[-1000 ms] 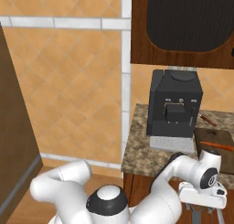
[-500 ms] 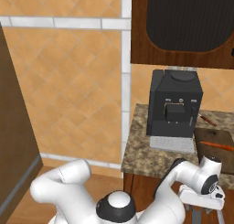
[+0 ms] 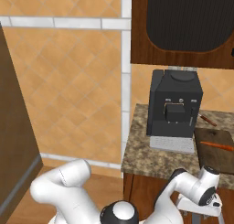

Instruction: Place the appropriate cutting tool for cutting the carrot skin on the cutting board.

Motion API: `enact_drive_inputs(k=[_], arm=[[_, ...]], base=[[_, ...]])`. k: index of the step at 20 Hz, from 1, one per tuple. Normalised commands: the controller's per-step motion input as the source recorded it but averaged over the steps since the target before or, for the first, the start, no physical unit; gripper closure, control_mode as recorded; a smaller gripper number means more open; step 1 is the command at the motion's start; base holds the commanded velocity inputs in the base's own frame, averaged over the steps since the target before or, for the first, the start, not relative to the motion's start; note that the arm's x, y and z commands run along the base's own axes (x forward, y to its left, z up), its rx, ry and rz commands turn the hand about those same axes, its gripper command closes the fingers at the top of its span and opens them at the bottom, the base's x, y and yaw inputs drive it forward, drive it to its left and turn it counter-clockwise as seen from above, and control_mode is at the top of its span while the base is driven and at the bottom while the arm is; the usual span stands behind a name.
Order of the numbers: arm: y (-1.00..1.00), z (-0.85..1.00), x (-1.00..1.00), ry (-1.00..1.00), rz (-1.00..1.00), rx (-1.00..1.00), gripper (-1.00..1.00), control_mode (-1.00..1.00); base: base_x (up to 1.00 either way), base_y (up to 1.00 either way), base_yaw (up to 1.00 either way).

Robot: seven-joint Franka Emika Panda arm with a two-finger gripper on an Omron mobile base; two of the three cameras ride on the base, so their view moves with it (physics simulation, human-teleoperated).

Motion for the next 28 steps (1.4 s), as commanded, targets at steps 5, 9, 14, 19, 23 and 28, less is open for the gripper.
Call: enact_drive_inputs(k=[5,9,14,19,23,28], arm=[[0.06,-0.60,-0.02,-0.02,0.00,0.00,1.00,-1.00],[0.18,-0.45,-0.18,-0.03,0.00,0.00,1.00,-1.00],[0.43,-0.07,-0.30,0.01,0.00,0.00,1.00,-1.00],[0.16,0.63,-0.57,-0.02,0.04,0.00,1.00,-1.00],[0.10,0.96,-0.79,-0.06,0.21,0.00,1.00,-1.00],[0.11,1.00,-0.71,-0.08,0.24,0.00,1.00,-1.00]], base=[[0.00,0.00,0.00],[0.00,0.00,0.00],[0.00,0.00,0.00],[0.00,0.00,0.00],[0.00,0.00,0.00],[0.00,0.00,0.00]])
